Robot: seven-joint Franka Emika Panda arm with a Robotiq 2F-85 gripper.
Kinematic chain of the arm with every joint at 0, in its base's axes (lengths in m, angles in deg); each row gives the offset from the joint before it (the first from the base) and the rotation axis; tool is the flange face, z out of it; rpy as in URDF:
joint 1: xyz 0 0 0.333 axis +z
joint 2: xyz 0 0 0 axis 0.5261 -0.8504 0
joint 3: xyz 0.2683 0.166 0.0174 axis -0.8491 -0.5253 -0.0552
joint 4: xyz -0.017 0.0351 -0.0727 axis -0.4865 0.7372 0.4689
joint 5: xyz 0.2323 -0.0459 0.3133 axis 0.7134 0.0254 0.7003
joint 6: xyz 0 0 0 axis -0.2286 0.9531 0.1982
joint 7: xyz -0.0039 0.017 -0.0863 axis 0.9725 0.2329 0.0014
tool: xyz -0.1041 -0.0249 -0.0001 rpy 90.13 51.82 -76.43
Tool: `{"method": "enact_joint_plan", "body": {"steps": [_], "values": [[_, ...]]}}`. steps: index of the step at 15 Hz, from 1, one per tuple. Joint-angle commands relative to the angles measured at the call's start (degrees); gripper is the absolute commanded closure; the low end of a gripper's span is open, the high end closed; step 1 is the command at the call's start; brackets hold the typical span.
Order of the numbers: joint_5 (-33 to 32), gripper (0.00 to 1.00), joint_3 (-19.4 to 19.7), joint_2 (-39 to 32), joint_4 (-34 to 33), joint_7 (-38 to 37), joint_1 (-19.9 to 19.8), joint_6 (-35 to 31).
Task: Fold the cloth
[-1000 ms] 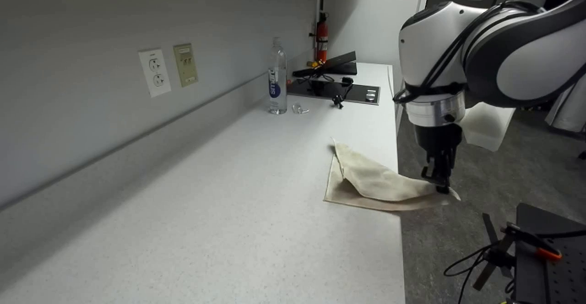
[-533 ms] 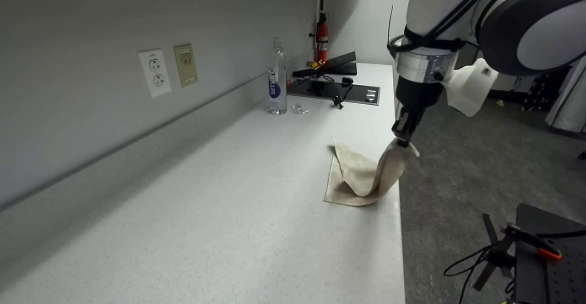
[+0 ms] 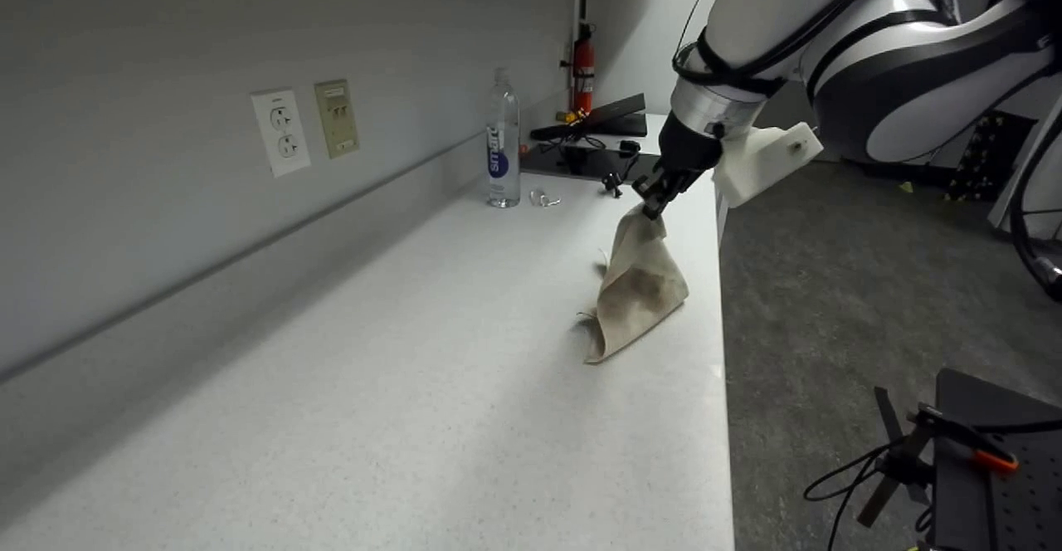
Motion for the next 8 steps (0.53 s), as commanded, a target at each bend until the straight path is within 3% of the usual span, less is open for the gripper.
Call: {"method": "enact_joint_plan", "body": {"steps": [1,4,5,6,8], "values": [[-6.2,0.99,1.2,-7.4,-6.0,-9.1,-0.7,-1.2],[-2.8,0.99,1.6,-11.2,-7.7,-7.6,-0.6,-1.0],[-2.7,0.73,1.7,-12.1,-8.2,-7.4,-0.6,-1.1],[-1.7,0.72,3.4,-12.7,-8.6,-6.6,0.9,-1.3],[-4.2,0.57,2.9,-13.6,-9.7,-9.1,-0.1,-1.5]]}}
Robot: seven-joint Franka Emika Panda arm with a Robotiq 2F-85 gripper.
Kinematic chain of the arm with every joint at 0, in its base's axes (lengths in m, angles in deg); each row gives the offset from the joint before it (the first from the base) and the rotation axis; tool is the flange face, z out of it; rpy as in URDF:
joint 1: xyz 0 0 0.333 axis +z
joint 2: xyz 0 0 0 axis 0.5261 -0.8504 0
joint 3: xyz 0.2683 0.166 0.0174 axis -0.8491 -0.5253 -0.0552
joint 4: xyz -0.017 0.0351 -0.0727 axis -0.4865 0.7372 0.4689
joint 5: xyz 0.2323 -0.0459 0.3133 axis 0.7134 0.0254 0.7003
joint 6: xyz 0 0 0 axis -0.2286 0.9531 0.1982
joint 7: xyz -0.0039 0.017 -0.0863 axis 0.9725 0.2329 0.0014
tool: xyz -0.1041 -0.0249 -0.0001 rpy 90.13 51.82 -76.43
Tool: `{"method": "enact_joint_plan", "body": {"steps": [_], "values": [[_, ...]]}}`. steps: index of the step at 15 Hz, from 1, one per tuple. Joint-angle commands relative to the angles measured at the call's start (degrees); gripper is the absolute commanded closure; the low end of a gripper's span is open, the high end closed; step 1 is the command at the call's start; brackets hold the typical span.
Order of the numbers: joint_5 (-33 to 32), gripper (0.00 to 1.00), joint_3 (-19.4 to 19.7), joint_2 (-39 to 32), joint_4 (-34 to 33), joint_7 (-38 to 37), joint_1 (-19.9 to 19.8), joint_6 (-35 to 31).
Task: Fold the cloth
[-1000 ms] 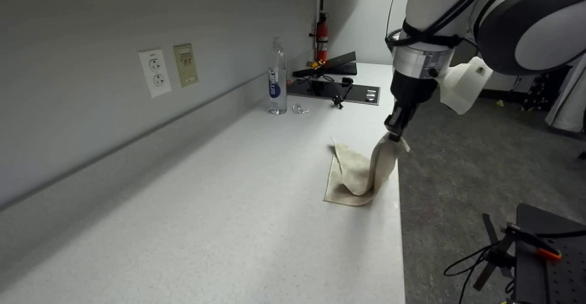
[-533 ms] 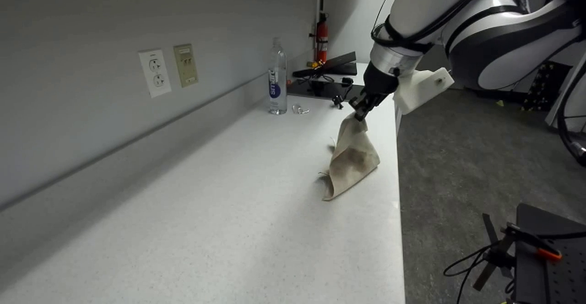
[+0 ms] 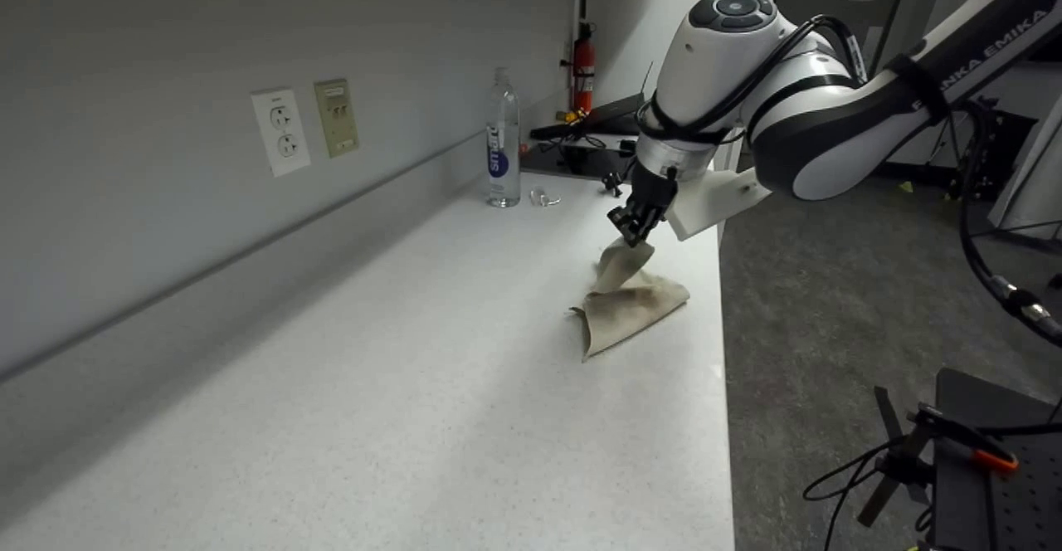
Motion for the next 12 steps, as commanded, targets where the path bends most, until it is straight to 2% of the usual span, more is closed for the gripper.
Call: {"method": "enact_joint_plan", "body": {"steps": [1,5,7,8,11,12], "values": [[-1.8,0.51,1.0,-2.1,-3.0,-2.5,0.0,-1.3],[-4.0,0.19,1.9,-1.0,-3.0,-5.7,0.1,-3.2],[0.8,0.06,0.5,0.6,-1.2,-0.8,-1.0,-3.9],[5.1,0.01,1.2,1.9,0.4,3.3,0.1,-3.8],[16.7,0.0,0.0,5.6,4.6,15.1,-0.1,-0.8],[20.9,0.0,-2.6,7.4,6.5,19.8,-2.3,0.5]]}}
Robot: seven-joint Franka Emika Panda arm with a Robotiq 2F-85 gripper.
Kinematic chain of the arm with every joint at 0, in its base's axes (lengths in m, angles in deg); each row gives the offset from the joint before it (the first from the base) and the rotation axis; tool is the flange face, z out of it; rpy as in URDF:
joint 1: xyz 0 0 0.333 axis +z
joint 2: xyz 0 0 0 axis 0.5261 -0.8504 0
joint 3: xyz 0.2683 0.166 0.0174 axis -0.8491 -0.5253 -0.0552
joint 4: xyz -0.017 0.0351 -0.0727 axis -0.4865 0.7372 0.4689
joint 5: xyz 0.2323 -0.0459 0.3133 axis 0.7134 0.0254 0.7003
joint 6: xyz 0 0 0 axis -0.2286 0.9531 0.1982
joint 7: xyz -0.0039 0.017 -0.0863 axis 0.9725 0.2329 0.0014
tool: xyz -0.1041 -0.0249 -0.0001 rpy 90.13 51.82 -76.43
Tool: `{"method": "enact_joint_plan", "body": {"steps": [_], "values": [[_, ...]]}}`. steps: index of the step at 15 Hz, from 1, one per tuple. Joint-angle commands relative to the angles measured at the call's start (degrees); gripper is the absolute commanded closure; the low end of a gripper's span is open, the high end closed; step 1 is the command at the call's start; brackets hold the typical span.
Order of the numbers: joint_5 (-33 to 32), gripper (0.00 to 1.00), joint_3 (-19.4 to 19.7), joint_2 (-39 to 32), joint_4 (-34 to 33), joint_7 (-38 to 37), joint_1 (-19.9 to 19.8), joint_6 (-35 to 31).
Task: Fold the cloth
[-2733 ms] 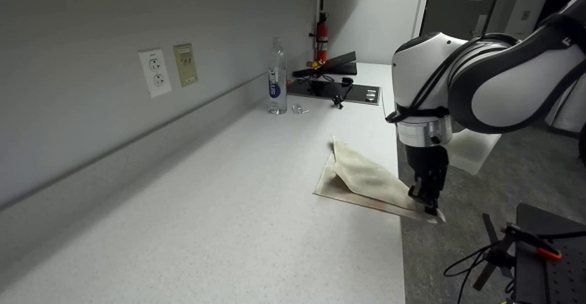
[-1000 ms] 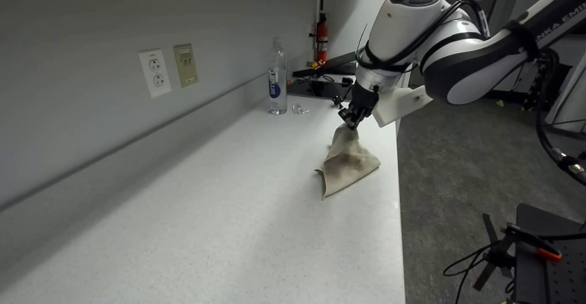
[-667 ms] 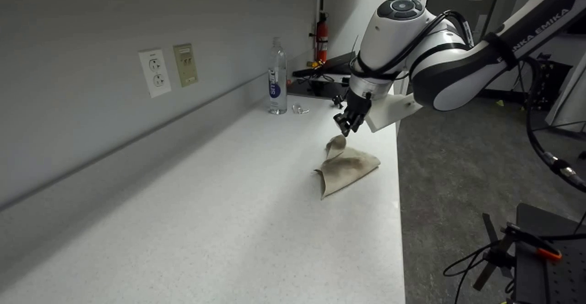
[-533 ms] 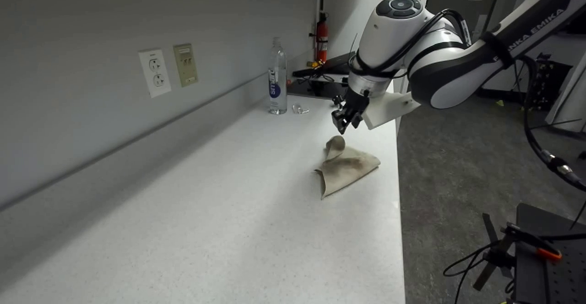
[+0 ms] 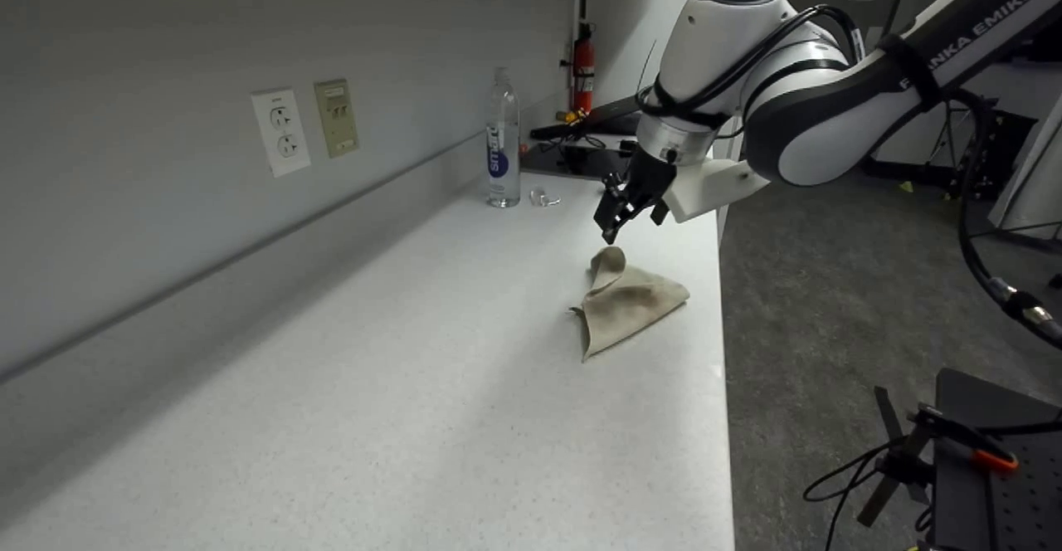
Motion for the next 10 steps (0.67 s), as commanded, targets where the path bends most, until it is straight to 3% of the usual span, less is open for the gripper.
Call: {"method": "enact_joint_plan", "body": {"steps": [1,6,10], "values": [[13.5,0.0,-1.0,8.2,7.5,14.9,0.1,3.8],[19.1,0.0,-1.1,18.9,13.4,23.4,0.9,7.5],[22.8,0.0,-2.1,26.1,16.7,28.5,1.1,6.6]]}}
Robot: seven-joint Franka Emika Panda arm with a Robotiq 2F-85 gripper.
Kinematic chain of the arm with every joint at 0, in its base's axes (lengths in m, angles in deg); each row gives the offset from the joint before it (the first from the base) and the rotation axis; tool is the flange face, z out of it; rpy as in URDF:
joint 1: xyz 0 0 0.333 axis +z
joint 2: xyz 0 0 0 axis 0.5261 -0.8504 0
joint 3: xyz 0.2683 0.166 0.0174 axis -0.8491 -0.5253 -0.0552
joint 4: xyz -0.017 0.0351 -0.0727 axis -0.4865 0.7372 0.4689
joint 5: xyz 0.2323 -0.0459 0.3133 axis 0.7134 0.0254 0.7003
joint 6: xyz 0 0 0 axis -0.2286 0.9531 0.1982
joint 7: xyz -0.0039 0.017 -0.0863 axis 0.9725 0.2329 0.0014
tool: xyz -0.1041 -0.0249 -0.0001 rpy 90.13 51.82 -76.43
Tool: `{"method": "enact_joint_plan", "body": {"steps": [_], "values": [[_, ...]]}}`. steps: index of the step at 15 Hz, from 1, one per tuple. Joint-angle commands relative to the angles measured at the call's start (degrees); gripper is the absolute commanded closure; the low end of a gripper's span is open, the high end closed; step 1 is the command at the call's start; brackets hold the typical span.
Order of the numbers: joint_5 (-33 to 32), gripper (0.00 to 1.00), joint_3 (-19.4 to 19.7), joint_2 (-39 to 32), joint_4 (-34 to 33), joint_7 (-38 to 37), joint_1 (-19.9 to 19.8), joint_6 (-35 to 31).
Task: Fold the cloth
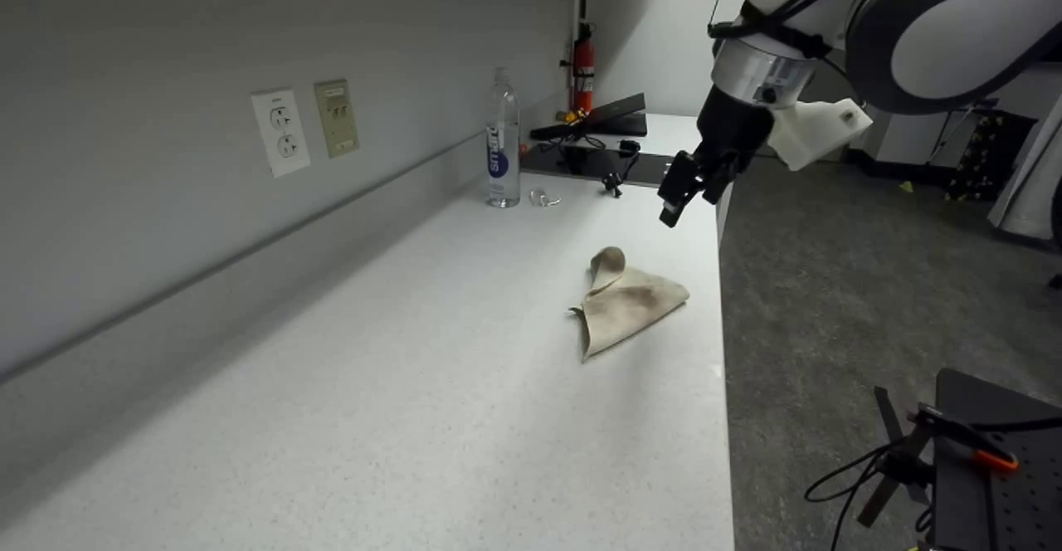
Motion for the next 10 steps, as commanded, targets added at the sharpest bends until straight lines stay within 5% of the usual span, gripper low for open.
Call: {"method": "enact_joint_plan", "body": {"steps": [1,6,7,10], "values": [[6.5,0.0,-0.6,8.7,4.9,7.1,1.0,-0.3],[16.4,0.0,0.4,14.8,7.9,15.7,3.0,0.2],[13.3,0.0,-1.7,10.7,4.9,12.2,0.7,0.0],[15.2,0.0,-1.4,12.8,6.5,14.1,0.9,0.0]]}}
